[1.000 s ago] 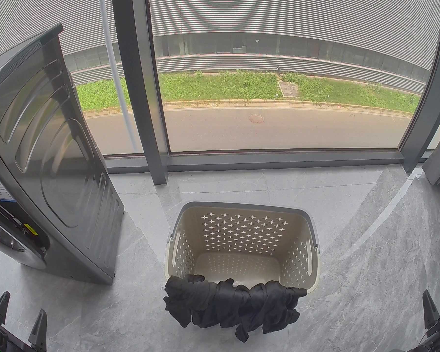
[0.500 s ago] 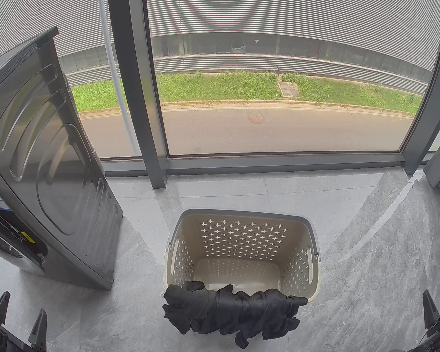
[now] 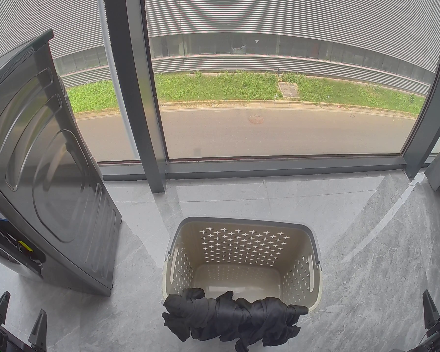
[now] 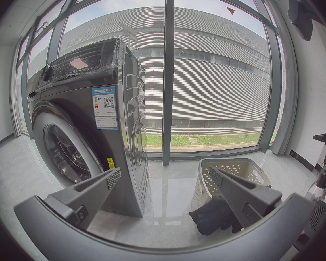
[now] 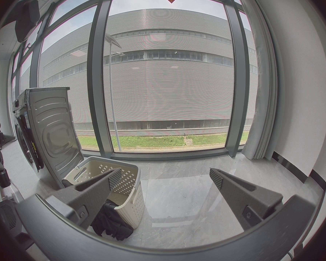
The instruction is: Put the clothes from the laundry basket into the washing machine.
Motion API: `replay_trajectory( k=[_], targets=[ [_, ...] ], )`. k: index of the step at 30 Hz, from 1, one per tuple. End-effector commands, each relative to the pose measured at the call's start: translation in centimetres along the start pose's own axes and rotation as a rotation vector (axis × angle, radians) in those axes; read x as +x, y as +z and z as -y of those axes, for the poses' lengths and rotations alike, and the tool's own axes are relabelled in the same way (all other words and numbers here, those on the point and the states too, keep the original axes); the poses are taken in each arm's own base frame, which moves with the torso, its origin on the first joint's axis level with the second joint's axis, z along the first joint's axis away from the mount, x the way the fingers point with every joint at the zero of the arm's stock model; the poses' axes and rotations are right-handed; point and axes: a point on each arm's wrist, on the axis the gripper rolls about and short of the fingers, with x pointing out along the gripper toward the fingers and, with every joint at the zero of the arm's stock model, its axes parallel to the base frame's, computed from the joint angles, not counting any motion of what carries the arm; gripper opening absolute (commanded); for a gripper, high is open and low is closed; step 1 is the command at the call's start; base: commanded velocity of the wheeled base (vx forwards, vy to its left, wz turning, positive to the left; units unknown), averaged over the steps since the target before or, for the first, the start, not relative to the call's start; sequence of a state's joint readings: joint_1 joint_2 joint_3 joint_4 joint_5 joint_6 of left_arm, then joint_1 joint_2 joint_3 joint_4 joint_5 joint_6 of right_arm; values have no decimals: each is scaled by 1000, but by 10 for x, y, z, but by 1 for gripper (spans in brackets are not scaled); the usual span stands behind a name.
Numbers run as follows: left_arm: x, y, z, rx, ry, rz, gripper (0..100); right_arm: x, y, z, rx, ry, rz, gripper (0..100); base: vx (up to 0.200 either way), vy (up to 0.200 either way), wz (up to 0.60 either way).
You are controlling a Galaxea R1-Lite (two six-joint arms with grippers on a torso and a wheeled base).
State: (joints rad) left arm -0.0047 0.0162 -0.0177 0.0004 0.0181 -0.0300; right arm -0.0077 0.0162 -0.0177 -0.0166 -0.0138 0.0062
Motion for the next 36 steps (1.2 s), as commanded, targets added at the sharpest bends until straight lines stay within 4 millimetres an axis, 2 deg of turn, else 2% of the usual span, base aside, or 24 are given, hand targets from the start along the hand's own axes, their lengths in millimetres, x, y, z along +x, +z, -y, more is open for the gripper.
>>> replay_trajectory(
  k=[1,13,19,31,36],
  targets=[
    [0,-5,0,1,0,-1,100,0,-5,0,0,0,-1,100,200,0,0],
    [0,-5,0,-1,0,-1,100,0,-5,0,0,0,-1,100,0,0,0],
    [0,-5,0,-1,2,-1,100,0,-5,0,0,0,-1,100,200,0,0],
    [0,-5,0,1,2,1,100,0,-5,0,0,0,-1,100,0,0,0],
    [0,-5,0,2,2,-1,100,0,-5,0,0,0,-1,100,200,0,0]
  ],
)
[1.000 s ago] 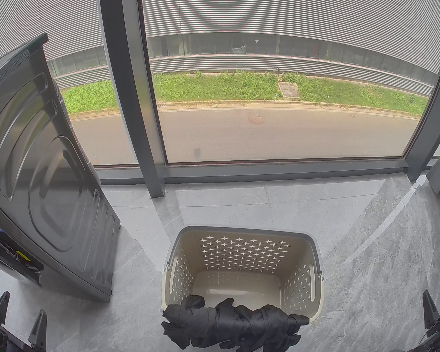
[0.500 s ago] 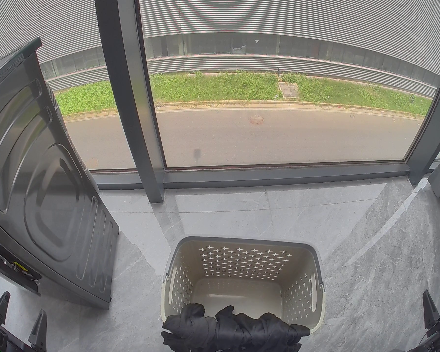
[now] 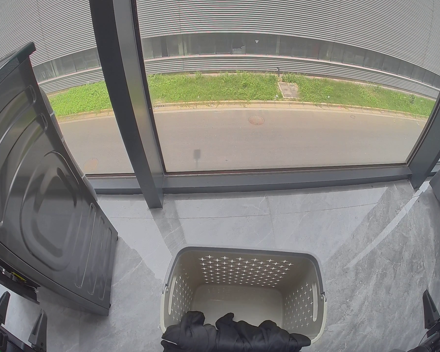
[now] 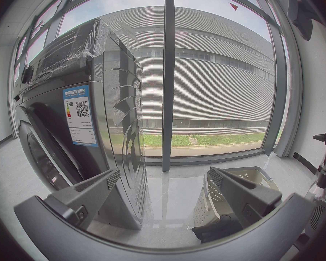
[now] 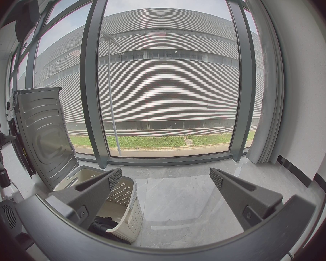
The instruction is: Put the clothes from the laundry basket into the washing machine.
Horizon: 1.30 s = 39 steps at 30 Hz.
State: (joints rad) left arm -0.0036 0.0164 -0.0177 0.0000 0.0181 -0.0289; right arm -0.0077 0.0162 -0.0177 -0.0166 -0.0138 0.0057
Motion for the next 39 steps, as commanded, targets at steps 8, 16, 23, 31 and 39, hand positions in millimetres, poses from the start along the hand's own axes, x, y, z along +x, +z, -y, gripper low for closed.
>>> replay_trajectory(
  k=[8,16,23,31,39],
  targets=[
    [0,-5,0,1,-1,-1,100,0,-5,0,0,0,-1,100,25,0,0],
    [0,-5,0,0,1,-1,100,0,-5,0,0,0,-1,100,0,0,0],
    [0,-5,0,0,1,-1,100,0,-5,0,0,0,-1,100,0,0,0],
    [0,-5,0,0,-1,-1,100,0,-5,0,0,0,-1,100,0,0,0],
    [0,-5,0,0,1,-1,100,0,-5,0,0,0,-1,100,0,0,0]
  ],
)
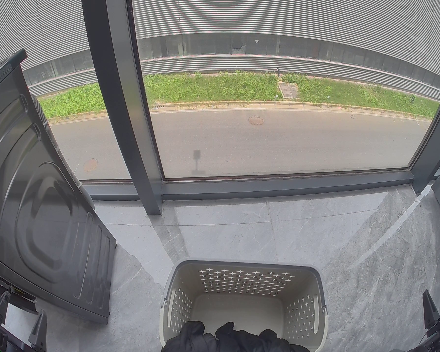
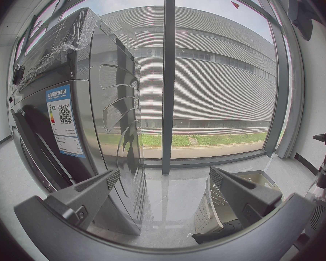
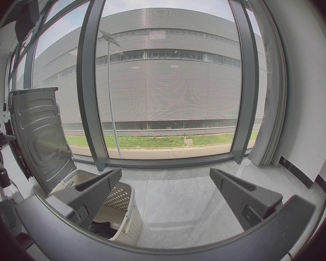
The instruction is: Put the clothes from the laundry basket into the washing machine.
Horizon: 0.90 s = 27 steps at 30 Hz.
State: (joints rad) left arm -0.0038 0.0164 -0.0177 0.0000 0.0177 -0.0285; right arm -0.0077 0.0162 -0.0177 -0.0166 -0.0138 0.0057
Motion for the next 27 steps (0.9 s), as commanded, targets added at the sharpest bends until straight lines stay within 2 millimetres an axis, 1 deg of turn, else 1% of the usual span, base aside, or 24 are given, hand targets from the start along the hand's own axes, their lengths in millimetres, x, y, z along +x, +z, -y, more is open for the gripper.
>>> replay_trajectory(
  k=[1,13,27],
  targets=[
    [0,-5,0,-1,0,-1,100,0,-5,0,0,0,-1,100,0,0,0],
    [0,-5,0,1,0,-1,100,0,-5,0,0,0,-1,100,0,0,0],
    [0,-5,0,-1,0,-1,100,0,-5,0,0,0,-1,100,-200,0,0]
  ],
)
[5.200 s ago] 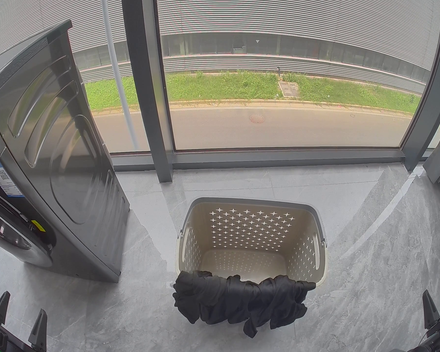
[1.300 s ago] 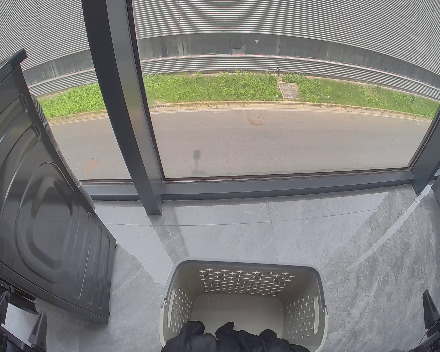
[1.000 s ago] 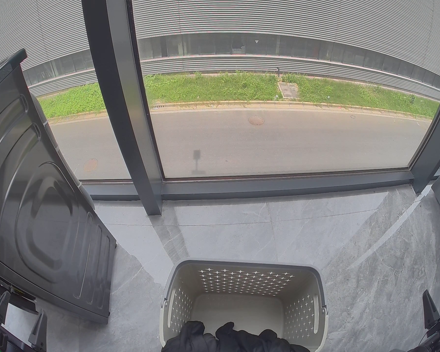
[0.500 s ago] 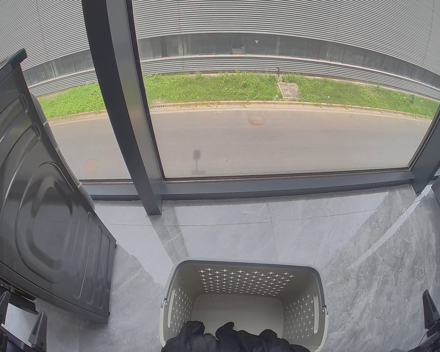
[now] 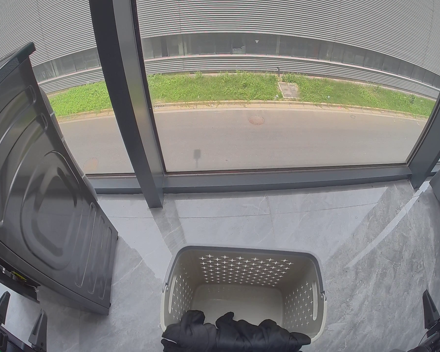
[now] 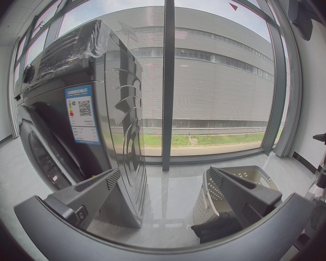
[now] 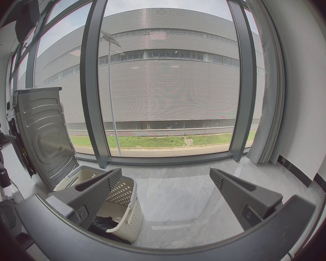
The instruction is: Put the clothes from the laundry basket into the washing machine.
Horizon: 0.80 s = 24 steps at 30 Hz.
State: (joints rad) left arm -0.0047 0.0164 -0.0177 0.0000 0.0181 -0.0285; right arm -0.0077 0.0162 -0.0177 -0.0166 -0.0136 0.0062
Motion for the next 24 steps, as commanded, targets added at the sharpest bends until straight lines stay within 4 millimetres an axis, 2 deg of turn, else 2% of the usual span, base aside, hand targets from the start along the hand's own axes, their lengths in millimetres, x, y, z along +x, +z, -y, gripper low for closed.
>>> replay_trajectory(
  k=[1,24],
  targets=[
    [0,-5,0,-1,0,-1,100,0,-5,0,0,0,-1,100,-200,0,0],
    [0,-5,0,-1,0,-1,100,0,-5,0,0,0,-1,100,-200,0,0]
  ],
)
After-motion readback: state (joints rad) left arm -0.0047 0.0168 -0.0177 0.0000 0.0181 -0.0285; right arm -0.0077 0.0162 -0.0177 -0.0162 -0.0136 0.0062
